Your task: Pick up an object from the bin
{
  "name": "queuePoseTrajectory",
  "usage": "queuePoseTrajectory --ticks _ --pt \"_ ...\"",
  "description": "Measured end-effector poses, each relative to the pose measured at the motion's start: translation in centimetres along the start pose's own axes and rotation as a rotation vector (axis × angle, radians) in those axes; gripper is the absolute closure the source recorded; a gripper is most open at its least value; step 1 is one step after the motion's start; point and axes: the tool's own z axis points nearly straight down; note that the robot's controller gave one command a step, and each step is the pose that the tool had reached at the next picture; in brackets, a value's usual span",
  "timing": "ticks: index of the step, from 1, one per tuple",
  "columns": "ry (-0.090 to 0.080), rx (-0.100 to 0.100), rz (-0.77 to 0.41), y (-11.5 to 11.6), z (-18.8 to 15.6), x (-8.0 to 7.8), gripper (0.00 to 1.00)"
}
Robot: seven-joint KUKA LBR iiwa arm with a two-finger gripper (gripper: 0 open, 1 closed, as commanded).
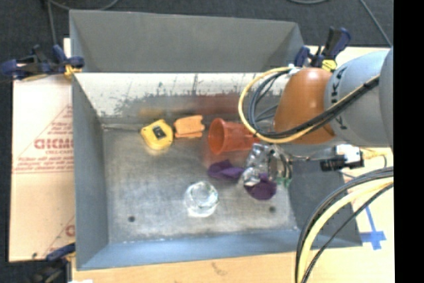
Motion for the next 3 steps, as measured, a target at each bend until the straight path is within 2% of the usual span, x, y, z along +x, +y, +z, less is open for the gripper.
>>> queuePoseTrajectory --ticks 3 --pt "-0.006 0.001 -0.002 -0.1 -1.2 0.0 1.0"
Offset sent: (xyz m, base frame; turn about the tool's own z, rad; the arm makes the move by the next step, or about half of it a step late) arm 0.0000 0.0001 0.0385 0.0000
